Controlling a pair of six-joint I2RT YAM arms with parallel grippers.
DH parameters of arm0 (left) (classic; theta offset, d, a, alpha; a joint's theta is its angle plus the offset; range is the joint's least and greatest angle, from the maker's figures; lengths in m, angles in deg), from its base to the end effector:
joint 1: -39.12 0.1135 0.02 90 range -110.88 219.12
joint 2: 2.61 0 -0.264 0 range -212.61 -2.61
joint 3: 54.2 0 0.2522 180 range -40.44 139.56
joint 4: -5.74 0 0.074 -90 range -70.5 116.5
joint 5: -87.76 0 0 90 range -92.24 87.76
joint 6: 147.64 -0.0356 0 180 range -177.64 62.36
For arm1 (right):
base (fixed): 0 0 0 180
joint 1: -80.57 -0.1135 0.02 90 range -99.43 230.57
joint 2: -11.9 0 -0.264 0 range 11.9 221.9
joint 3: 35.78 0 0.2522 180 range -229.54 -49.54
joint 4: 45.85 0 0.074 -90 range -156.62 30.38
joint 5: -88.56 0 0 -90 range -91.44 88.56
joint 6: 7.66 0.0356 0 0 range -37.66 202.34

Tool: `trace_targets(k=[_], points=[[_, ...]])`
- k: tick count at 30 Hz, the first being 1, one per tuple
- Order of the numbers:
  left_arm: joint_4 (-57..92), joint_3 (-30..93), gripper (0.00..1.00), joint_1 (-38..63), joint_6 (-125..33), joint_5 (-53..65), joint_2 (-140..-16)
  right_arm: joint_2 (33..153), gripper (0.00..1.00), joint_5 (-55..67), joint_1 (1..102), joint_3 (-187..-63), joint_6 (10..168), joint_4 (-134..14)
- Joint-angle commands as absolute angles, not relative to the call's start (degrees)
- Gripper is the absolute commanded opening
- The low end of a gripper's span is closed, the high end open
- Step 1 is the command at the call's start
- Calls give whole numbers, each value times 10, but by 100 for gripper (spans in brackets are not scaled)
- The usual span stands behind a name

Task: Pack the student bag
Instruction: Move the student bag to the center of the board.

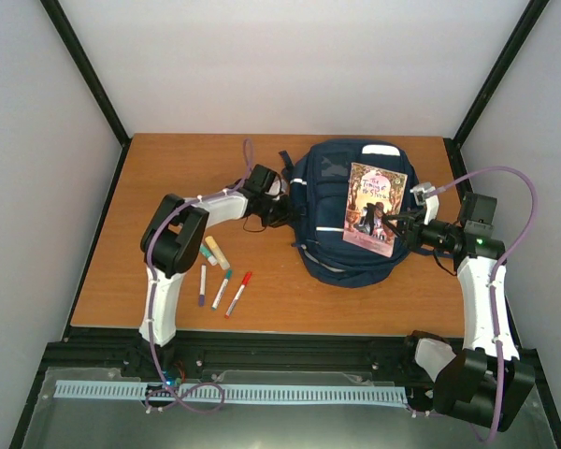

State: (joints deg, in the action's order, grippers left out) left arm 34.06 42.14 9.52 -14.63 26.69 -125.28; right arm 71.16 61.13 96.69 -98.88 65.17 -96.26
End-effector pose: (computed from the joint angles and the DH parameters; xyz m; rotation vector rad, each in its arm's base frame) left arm 0.3822 -0.2369 0.1381 -0.0960 2.7411 -1.0840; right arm 0.1998 -0.0249 0.2916 -0.4950 1.9665 0.9226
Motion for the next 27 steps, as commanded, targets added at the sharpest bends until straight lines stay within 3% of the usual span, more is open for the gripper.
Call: trace_targets(k=[1, 5, 9, 22, 24, 27], points=[[332, 460, 18, 87, -141, 267, -1271, 707, 3, 622, 974, -987, 635, -957], [383, 467, 6, 93, -156, 201, -1258, 709, 3, 620, 974, -985, 633, -957], [384, 427, 1, 116, -136, 176, -1231, 714, 3, 619, 975, -985, 637, -956], [381, 235, 1, 154, -108, 149, -1131, 720, 3, 603, 976, -979, 658, -942], [389, 236, 6, 154, -119, 134, -1120, 707, 3, 598, 976, -978, 662, -937], [408, 241, 31, 154, -129, 102, -1092, 681, 3, 583, 980, -977, 664, -933]])
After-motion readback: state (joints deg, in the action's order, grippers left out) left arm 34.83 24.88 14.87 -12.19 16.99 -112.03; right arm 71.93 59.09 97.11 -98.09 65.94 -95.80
